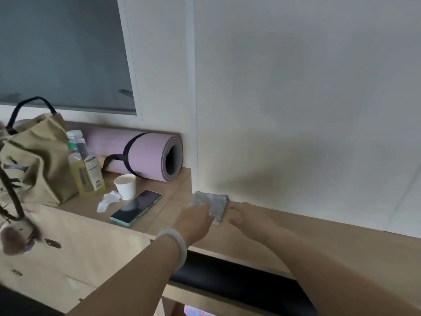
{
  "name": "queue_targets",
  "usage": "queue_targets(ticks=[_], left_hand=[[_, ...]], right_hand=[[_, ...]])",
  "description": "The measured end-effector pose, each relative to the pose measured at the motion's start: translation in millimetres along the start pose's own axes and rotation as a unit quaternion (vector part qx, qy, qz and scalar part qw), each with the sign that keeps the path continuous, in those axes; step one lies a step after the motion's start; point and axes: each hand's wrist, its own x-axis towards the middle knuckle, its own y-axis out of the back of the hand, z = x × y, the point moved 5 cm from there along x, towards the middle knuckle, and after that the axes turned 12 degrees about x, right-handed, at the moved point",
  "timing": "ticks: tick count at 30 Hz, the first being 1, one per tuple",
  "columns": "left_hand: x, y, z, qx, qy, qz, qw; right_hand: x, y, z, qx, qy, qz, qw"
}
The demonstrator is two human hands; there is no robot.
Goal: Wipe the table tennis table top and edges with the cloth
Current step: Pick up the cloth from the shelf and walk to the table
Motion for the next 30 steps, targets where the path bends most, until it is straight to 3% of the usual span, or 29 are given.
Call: queue_targets(ticks=[4,7,11,15,19,24,30], left_hand=[[52.8,-17.2,-46.4,-0.035,-0.003,0.007,0.999],[87.2,-38.1,-65.9,-0.052,0.004,-0.034,0.998],[117.7,-68.9,-75.5,-0.114,0.017,-0.097,0.989],[131.9,-88.0,-75.6,-0.164,0.032,-0.112,0.980],[133.5,-92.5,-71.3,-0.207,0.037,-0.091,0.973],[105.8,-87.4,-64.5,-0.244,0.072,-0.053,0.966],[31.8,-74.0,-71.2,-0.327,0.224,-0.004,0.918]], right_hand=[[67.9,-25.1,-7.3,-0.014,-0.018,-0.020,1.000],[106.1,-44.2,-1.6,-0.052,-0.036,-0.012,0.998],[125.4,-65.2,5.5,-0.144,-0.062,0.007,0.988],[126.3,-74.8,6.1,-0.196,-0.030,0.044,0.979],[124.5,-75.7,8.6,-0.124,-0.006,0.038,0.992],[113.7,-68.6,5.8,0.040,0.039,-0.059,0.997],[96.0,-70.3,-25.7,0.106,0.156,-0.165,0.968]])
